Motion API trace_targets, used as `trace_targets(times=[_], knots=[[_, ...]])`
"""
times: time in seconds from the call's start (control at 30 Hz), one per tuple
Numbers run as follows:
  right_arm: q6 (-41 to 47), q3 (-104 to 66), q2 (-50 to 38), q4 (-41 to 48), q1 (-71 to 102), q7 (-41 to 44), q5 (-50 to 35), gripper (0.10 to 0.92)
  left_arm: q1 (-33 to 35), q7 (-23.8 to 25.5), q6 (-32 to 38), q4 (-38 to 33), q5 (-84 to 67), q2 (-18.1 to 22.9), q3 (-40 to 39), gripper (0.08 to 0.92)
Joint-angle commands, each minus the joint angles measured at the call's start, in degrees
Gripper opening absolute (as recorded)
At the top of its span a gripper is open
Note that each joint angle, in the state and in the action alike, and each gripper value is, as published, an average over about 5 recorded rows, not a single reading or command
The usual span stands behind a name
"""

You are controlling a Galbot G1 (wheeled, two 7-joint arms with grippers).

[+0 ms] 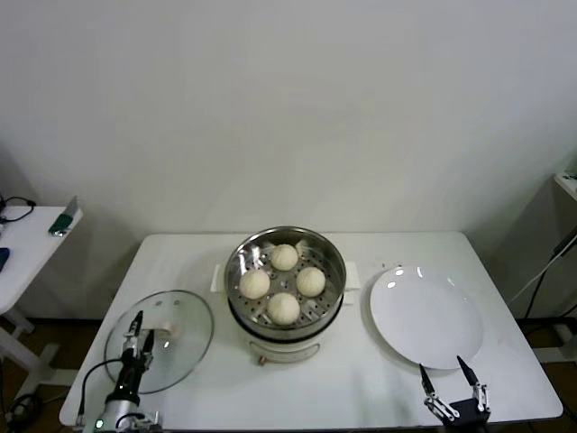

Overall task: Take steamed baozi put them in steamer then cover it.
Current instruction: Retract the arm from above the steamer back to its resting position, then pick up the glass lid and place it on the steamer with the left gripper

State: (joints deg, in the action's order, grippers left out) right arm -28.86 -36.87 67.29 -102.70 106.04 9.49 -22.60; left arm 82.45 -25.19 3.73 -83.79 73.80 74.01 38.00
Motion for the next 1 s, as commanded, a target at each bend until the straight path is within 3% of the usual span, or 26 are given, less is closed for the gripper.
trace_targets(times=[0.03, 0.2, 0.7, 0.83, 1.0], knots=[[-0.40, 0.15, 0.56, 0.18, 0.27, 0.04, 0.30, 0.823, -3.18, 1.28, -1.42, 2.33, -1.21, -0.29, -0.71, 0.812], [-0.45, 0.41, 0.81, 0.23, 0.23, 0.14, 0.79, 0.823, -3.24, 1.26, -1.70, 3.37, -1.12, -0.02, -0.76, 0.705], [-0.68, 0.52, 1.18, 0.27, 0.21, 0.07, 0.75, 0.823, -3.46, 0.37, -1.08, 3.70, -1.32, 1.10, -0.66, 0.272], [-0.66, 0.42, 1.17, 0.04, 0.29, 0.06, 0.77, 0.823, -3.11, 0.54, -0.56, 0.66, -4.21, 0.30, -0.10, 0.164], [-0.43, 0.13, 1.09, -0.31, 0.34, -0.13, 1.12, 0.823, -1.52, 3.96, -1.85, -8.60, -10.49, -3.48, 1.39, 0.137]])
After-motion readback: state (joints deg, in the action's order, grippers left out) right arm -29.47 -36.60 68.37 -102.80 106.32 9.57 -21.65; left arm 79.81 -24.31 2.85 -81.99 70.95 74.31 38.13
